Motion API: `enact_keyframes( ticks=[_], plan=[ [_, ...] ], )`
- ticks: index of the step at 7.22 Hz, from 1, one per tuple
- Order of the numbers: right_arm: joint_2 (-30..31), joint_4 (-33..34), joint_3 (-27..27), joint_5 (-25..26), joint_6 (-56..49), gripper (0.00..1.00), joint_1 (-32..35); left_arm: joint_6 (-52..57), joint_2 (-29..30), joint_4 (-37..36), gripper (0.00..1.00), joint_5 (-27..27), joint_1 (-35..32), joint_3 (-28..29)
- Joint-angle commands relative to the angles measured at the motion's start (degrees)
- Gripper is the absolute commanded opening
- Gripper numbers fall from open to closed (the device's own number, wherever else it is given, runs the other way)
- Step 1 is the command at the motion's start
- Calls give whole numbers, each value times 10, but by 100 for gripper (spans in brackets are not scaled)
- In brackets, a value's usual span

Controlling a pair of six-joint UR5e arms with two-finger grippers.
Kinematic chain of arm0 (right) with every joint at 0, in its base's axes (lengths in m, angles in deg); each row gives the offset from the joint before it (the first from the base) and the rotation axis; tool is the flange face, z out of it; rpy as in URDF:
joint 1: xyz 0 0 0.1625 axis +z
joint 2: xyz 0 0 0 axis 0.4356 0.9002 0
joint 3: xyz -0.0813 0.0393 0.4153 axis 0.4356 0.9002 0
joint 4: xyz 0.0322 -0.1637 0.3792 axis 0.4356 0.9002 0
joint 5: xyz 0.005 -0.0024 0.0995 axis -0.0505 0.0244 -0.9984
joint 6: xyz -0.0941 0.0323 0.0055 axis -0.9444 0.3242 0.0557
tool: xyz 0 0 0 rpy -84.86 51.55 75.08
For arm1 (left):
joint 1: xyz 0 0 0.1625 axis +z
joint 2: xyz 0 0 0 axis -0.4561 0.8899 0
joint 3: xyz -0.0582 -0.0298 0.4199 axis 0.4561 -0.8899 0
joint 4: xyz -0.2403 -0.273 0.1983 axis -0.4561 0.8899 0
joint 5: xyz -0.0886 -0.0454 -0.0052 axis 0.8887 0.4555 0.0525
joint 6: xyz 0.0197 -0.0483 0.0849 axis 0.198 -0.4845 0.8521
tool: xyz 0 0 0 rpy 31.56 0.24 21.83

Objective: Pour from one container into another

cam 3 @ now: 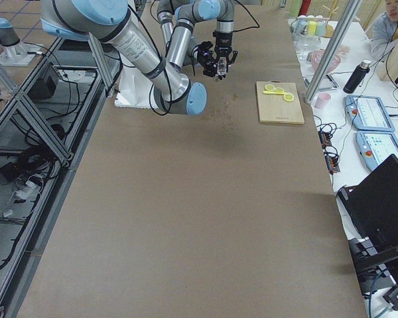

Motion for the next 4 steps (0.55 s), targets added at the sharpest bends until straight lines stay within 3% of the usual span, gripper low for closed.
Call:
enact_keyframes(
  ticks=[1,4],
  plan=[
    [-12,14,10,3,1,0,0,0,1,0,0,0,0,0],
    [-16,21,17,6,1,0,0,0,1,-1,0,-1,1,2]
  ],
)
